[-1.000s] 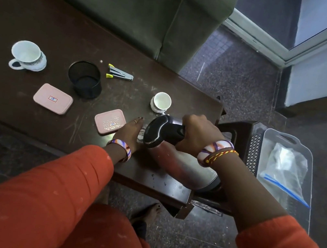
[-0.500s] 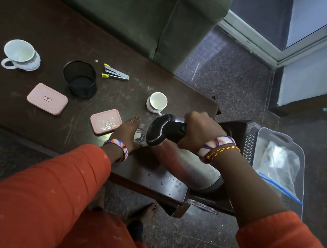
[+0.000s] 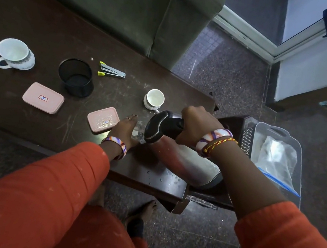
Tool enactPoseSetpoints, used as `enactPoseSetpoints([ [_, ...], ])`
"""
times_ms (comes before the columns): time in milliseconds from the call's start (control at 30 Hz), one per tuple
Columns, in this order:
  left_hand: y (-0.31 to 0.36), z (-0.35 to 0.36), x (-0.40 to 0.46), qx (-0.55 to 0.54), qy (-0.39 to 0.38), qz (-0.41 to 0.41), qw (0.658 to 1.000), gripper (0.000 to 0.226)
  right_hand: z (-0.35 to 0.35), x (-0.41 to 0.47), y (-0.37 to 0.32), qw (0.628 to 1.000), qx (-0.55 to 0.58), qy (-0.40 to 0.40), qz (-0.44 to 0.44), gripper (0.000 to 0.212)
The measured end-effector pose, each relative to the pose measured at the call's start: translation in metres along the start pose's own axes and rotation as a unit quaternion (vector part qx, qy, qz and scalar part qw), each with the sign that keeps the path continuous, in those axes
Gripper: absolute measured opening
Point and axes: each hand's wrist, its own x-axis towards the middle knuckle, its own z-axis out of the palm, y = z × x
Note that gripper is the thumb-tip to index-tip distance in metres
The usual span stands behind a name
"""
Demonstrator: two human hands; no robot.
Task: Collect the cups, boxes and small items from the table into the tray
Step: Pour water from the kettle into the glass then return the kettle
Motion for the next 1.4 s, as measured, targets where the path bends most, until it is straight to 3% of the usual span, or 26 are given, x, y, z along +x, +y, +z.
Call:
enactPoseSetpoints([
  [1400,0.0017,0.0000,0.0003,-0.003,-0.007,-0.006,1.000,0.084,-0.0038,0.0100,-0.0014,1.000,0.000,-0.017,-0.014,0.035],
])
